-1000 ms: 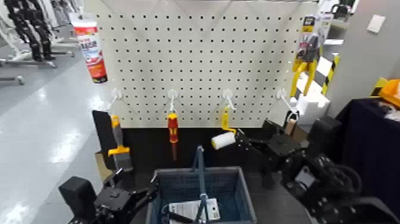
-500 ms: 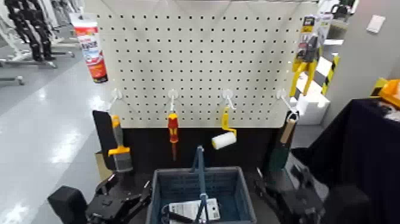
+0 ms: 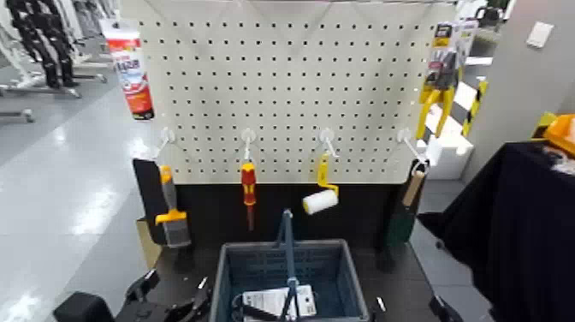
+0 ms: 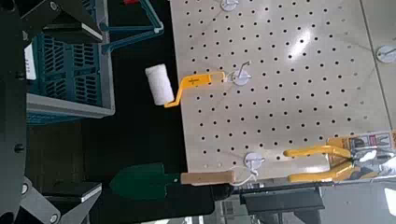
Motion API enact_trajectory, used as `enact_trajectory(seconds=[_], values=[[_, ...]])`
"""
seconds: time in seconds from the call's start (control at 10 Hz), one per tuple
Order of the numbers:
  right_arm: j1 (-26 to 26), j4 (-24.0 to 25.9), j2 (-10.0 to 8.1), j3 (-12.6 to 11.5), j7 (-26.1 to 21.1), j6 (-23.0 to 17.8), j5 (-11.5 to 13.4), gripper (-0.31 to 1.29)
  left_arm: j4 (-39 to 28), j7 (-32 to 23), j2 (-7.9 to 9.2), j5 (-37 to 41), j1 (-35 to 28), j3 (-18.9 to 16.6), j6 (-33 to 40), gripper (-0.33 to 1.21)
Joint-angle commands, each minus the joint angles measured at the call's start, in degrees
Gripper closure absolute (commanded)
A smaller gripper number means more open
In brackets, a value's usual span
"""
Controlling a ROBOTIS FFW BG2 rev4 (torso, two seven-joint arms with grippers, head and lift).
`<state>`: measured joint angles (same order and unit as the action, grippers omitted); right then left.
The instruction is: Put the black wrench into the crate.
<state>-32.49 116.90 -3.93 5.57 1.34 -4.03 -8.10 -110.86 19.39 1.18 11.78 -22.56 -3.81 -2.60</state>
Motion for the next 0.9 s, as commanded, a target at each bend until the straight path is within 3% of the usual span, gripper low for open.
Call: enact_trajectory(seconds=[0.1, 0.3, 0.9], values=[[-2.9, -1.0, -0.46, 0.9, -2.1, -3.6, -1.2, 0.18, -0.3, -0.1, -0.39, 0.0, -1.3, -0.1, 0.0, 0.13], [-3.7, -1.2, -0.73, 1.2, -2.9, -5.1, -1.7, 0.18, -0.6, -0.2, -0.56, -0.1, -1.8, -0.2, -0.2, 0.13], [-3.5, -0.2, -1.17, 1.4, -3.2, -3.2, -0.9, 0.18, -0.6, -0.3, -0.65, -0.2, -1.8, 0.0, -0.6, 0.13]])
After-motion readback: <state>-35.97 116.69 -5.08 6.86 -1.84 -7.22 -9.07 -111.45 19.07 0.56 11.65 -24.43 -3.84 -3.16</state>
